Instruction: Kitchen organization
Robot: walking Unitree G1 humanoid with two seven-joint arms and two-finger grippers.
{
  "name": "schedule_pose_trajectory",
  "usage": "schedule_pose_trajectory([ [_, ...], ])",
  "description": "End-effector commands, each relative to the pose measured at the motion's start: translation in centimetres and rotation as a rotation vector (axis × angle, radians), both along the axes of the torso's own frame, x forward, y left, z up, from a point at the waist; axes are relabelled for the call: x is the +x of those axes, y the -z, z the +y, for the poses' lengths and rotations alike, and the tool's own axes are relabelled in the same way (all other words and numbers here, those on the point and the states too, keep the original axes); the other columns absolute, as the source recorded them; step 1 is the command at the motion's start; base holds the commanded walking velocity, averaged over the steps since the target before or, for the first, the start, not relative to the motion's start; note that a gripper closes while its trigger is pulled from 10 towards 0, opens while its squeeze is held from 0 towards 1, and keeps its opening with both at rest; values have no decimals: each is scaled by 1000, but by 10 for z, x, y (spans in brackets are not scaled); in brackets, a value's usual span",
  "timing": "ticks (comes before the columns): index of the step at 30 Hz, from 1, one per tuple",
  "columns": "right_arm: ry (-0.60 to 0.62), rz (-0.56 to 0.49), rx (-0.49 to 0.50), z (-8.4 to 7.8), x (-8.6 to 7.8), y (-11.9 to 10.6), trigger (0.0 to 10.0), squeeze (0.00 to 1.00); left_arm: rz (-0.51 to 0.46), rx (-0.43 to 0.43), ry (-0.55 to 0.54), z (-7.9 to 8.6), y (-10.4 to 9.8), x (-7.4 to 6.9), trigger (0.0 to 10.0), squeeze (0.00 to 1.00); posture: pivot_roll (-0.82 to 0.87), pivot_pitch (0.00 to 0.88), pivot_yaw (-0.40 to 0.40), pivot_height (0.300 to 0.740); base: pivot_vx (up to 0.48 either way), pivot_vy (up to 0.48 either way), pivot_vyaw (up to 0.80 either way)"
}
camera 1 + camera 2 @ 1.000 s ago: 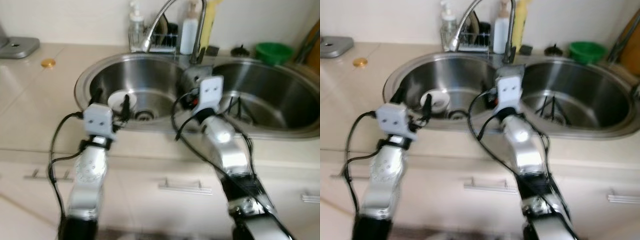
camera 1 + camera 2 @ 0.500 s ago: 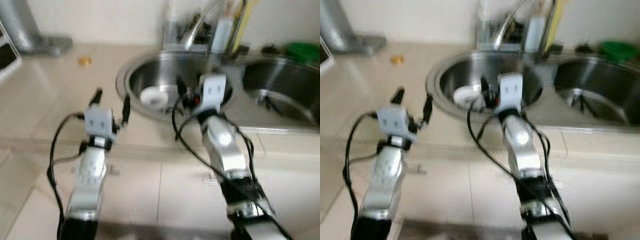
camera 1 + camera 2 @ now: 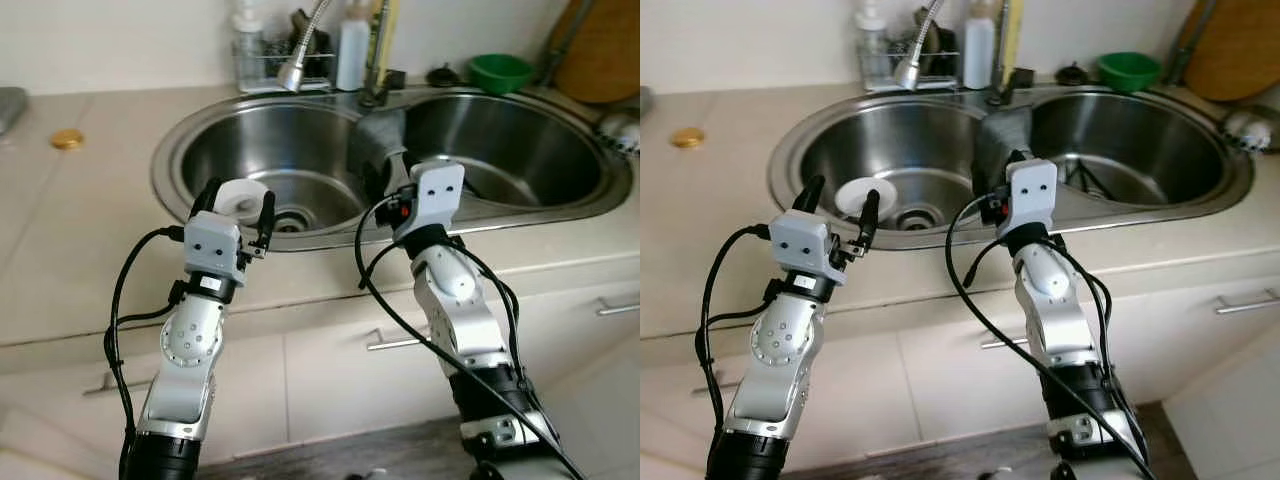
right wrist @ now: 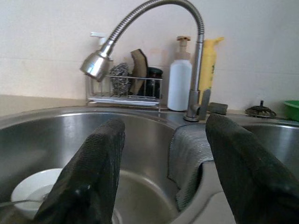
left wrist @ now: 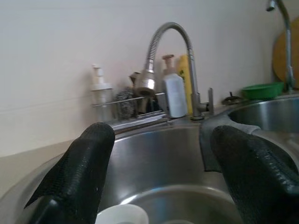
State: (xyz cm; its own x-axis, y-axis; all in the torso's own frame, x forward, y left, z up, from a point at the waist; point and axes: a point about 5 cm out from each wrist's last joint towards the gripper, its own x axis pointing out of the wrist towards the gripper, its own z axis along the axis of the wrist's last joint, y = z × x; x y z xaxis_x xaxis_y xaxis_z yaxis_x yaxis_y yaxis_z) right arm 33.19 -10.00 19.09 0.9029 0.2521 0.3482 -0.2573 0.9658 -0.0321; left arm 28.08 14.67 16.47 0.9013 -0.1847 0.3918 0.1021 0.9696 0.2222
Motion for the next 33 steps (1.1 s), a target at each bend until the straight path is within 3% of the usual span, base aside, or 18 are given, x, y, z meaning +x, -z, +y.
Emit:
schedule_pose_trajectory([
  [1,-4,-35,-1,0,-2,-6,10000,0,-7,9,6,-1,-1,0,10000,0,3,0,-26,740,0,0,-800],
  [6,-4,-43,2,0,-3,-7,10000,0,-9,10,10,-1,-1,0,10000,0,3,0,-24,740,0,-60,-800],
  [17,-8,-59,5,1,-4,-8,10000,0,-8,11,13,-2,0,0,10000,0,5,0,-24,740,0,-464,-800],
  [33,-5,-71,7,-1,-5,-9,10000,0,-14,6,15,-2,-1,0,10000,0,2,0,-23,740,0,0,-800],
])
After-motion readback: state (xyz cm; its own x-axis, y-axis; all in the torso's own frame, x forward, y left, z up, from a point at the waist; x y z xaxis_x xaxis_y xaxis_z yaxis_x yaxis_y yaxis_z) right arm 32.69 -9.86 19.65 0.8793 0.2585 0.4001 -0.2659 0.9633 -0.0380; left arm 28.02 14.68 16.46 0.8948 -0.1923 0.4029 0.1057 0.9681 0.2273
